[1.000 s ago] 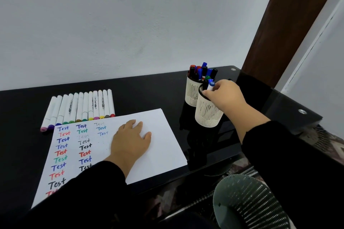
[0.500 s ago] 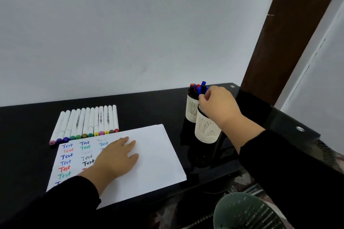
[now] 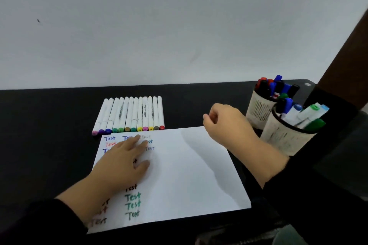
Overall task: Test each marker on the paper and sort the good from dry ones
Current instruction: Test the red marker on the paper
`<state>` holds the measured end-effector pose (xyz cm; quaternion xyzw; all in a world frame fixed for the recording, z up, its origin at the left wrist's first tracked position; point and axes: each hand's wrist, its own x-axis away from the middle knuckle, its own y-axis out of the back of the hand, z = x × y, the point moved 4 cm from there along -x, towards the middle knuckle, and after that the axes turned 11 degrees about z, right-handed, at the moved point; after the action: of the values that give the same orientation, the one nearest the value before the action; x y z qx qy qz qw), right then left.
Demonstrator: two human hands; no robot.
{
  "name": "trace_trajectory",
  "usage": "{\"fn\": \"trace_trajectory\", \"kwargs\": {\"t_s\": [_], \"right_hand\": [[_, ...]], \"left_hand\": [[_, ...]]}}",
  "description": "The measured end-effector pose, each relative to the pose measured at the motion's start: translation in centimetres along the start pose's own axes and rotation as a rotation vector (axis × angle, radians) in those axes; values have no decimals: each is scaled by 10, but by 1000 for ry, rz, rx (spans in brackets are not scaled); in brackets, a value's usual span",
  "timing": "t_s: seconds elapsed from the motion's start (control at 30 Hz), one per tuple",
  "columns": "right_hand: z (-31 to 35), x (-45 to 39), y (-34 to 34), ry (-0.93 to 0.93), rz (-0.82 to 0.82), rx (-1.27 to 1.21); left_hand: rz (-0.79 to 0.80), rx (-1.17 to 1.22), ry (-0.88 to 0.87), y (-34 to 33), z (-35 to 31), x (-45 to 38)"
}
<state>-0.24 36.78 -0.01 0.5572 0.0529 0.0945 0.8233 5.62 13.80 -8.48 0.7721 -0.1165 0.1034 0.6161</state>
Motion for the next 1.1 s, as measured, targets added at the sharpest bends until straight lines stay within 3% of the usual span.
{"fn": "trace_trajectory", "kwargs": {"t_s": [0.37, 0.67, 0.83, 1.1], "right_hand": [[31, -74, -66, 35, 178, -93], [58, -122, -101, -65, 323, -132], [66, -127, -103, -140, 346, -107], [63, -113, -84, -237, 320, -294]], "left_hand": [[11, 68, 10, -2, 15, -1], [-32, 61, -25, -5, 20, -6], [-44, 67, -41, -7, 22, -7], [-38, 58, -52, -7, 22, -5]]}}
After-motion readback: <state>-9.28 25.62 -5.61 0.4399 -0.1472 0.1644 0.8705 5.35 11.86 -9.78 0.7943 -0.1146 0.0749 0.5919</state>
